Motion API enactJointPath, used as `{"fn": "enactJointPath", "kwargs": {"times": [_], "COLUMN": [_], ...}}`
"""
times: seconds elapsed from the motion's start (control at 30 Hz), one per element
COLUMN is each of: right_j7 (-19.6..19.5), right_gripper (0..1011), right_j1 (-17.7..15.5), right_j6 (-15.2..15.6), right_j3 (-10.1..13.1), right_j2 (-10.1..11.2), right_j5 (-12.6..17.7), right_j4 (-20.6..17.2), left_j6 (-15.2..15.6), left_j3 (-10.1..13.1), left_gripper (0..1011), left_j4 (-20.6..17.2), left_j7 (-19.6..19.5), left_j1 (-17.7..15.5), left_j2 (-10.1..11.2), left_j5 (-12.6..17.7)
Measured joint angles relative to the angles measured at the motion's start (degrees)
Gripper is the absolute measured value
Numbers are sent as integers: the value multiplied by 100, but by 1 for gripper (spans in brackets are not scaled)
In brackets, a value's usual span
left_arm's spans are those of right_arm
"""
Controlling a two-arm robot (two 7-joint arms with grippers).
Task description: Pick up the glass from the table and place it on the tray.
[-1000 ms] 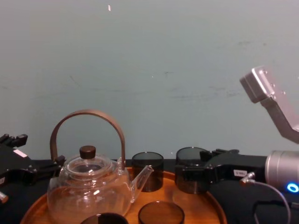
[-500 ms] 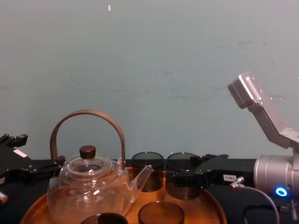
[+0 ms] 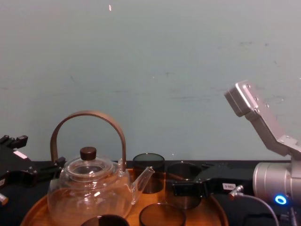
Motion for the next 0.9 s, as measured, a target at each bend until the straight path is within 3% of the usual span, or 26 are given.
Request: {"fn": "enactJointPath", "kwargs": {"times": [0.57,0.73,0.9], "right_j7": [-21,-21,-21], "right_gripper": [904,998,1002], "right_j1": [-1,-4,-6], "right_j6": [31,28,26], "right_j3": [-1,2,3], "right_j2": [-2,-1,1], "right_j5": [-15,-14,-13], "right_j4": [4,3,1], "left_j6": [0,0,0], "left_j3": [0,0,0], "left_gripper": [1010,1010,1009], "left_j4": [0,0,0], "left_j7": [0,0,0], "left_j1": [0,0,0], "left_j2": [0,0,0], "left_j5": [0,0,0]}}
